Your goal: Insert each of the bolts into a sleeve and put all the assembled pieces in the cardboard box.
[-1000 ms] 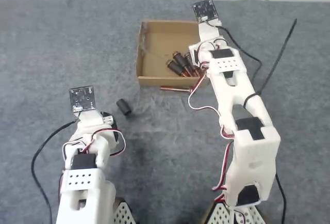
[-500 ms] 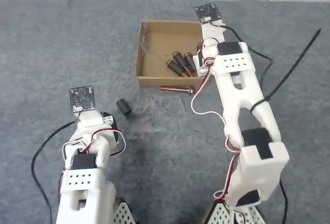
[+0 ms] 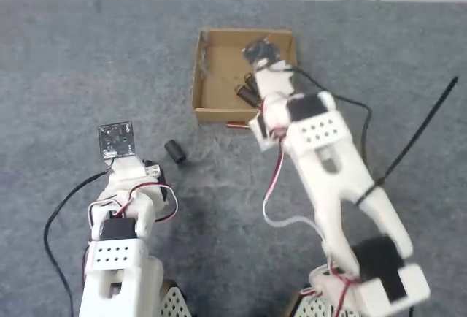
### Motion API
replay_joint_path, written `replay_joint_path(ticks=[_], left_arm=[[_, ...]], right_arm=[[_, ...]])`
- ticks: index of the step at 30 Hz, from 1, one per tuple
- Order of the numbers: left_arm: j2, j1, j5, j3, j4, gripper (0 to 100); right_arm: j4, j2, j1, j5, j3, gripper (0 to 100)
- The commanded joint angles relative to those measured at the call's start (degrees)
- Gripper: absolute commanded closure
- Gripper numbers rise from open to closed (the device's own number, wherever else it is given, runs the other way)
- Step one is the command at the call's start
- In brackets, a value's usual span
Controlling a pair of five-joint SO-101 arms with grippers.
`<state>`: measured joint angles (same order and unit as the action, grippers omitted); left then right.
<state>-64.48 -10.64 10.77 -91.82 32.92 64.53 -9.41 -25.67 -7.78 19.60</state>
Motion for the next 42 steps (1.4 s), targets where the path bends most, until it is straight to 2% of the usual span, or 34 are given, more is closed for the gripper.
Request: replay_joint_path(ticks=[1, 11, 16, 21, 26, 29, 32, 37, 42], left_arm=[[-1.49, -2.81, -0.44, 3.03, 0.7, 99], [-1.49, -10.99, -2.9, 4.35, 0.53, 99], [-1.49, -16.62, -10.81, 4.35, -0.97, 99], [-1.05, -20.22, -6.95, 7.78, 1.58, 99], [-0.53, -20.31, -6.86, 9.1, 2.99, 99], [4.48, -20.31, -6.59, 11.65, 2.9, 99], [14.77, -20.48, -5.19, 16.84, 2.73, 99], [29.89, -23.38, -5.1, 23.52, -2.2, 99], [35.6, -23.65, -2.99, 27.47, -2.11, 99]], right_arm=[[-1.98, -7.78, -3.21, 0.62, 3.96, 99.3], [-1.45, -11.56, -12.35, 0.53, 5.8, 99.3], [-8.22, -7.96, -19.3, 0.62, 6.68, 99.2], [-13.93, -1.54, -24.31, 5.1, 5.54, 99.2], [-14.9, 4.35, -24.66, 6.59, 2.37, 99.2], [-14.9, 6.29, -25.1, 7.21, 0.88, 99.2], [-14.73, 7.25, -25.63, 11.08, 0.44, 99.2], [-14.9, 7.87, -26.15, 11.69, 0.53, 99.2], [-18.42, 9.27, -26.68, 11.78, 0.44, 99.2]])
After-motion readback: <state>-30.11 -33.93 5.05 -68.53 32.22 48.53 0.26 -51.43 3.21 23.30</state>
